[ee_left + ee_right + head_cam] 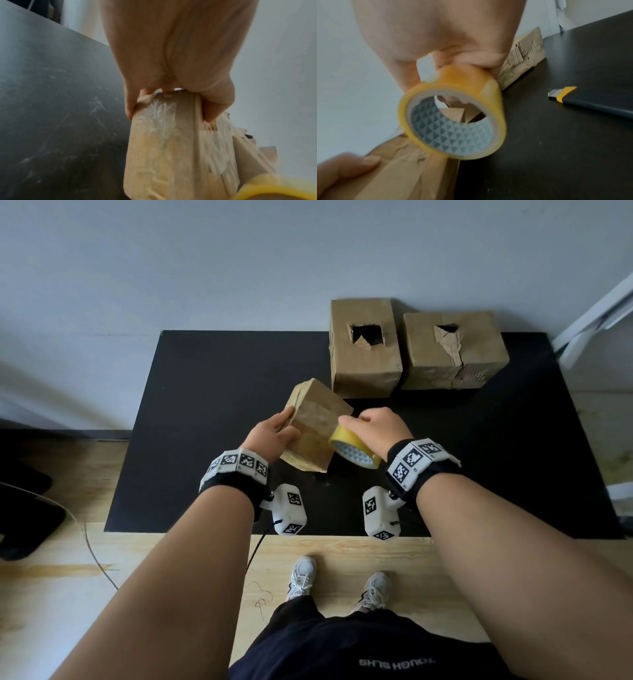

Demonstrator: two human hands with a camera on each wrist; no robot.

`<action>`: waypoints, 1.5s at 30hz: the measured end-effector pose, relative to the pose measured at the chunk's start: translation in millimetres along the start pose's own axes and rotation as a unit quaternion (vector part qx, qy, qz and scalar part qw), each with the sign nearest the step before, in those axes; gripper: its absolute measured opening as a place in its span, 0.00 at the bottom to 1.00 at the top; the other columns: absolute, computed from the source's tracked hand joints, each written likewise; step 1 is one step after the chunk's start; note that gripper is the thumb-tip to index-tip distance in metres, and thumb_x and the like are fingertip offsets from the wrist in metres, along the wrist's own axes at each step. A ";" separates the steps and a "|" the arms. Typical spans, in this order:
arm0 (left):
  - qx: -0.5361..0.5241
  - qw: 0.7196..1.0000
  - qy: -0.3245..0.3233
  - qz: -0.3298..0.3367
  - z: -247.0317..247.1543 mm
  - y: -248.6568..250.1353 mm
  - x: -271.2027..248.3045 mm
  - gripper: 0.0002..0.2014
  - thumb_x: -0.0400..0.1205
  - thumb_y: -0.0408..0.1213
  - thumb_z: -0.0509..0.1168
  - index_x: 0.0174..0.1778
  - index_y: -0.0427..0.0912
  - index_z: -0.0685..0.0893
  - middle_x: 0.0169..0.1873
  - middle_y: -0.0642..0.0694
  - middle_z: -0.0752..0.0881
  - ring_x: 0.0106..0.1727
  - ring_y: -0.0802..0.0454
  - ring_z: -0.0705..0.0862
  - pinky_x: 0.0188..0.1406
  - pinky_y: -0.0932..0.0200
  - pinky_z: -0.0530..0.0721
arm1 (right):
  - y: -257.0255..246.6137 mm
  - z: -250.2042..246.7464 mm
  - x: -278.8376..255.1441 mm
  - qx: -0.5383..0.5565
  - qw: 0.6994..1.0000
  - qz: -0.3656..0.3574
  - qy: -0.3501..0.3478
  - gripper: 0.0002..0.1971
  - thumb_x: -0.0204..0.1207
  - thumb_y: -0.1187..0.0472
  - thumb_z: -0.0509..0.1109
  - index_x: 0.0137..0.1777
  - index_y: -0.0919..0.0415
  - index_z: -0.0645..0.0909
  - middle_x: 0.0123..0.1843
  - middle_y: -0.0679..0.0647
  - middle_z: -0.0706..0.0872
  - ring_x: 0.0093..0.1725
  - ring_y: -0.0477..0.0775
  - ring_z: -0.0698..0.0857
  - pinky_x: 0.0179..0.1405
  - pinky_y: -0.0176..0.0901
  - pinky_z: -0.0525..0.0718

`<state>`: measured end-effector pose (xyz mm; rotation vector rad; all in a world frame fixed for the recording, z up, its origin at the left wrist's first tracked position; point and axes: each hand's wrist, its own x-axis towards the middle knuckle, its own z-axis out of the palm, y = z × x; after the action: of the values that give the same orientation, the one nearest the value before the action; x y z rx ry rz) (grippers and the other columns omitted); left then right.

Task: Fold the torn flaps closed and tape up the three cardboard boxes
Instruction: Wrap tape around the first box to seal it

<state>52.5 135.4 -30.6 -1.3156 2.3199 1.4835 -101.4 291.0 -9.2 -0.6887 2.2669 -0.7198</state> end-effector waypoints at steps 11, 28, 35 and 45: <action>-0.029 0.999 -0.011 -0.008 2.5 -5.0 1.8 0.26 0.83 0.43 0.61 0.78 0.65 0.69 0.72 0.53 0.78 0.70 0.52 0.76 0.64 0.62 0.69 | 19.2 11.9 3.4 -0.163 0.984 0.071 -0.023 0.26 0.78 0.35 0.63 0.38 0.60 0.84 0.36 0.55 0.85 0.37 0.56 0.85 0.35 0.45 0.77; 0.359 0.919 -0.003 0.165 45.5 -1.3 -9.2 0.32 0.88 0.36 0.52 0.86 0.48 0.45 0.86 0.51 0.42 0.85 0.53 0.39 0.79 0.57 0.35 | 14.2 41.6 12.9 -0.191 0.977 0.096 -0.011 0.26 0.81 0.36 0.58 0.46 0.60 0.83 0.36 0.54 0.83 0.33 0.54 0.82 0.28 0.43 0.71; 0.242 0.964 0.000 0.107 51.0 -1.3 -6.4 0.37 0.82 0.27 0.49 0.86 0.47 0.42 0.86 0.51 0.42 0.85 0.55 0.39 0.84 0.55 0.39 | 8.0 36.4 13.9 -0.170 0.979 0.108 -0.014 0.20 0.79 0.41 0.63 0.36 0.58 0.77 0.34 0.53 0.81 0.32 0.53 0.80 0.28 0.43 0.72; 0.336 0.925 -0.148 0.102 11.7 11.9 1.3 0.57 0.73 0.52 0.76 0.86 0.47 0.41 0.85 0.54 0.37 0.85 0.54 0.37 0.83 0.47 0.39 | 6.8 37.3 9.9 -0.170 0.977 0.123 -0.028 0.23 0.78 0.36 0.64 0.48 0.58 0.82 0.39 0.53 0.83 0.34 0.54 0.83 0.33 0.45 0.77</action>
<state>39.4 145.6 -29.0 -0.6381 2.4588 0.7128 -83.3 278.2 -41.5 -0.5596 2.3914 -0.1926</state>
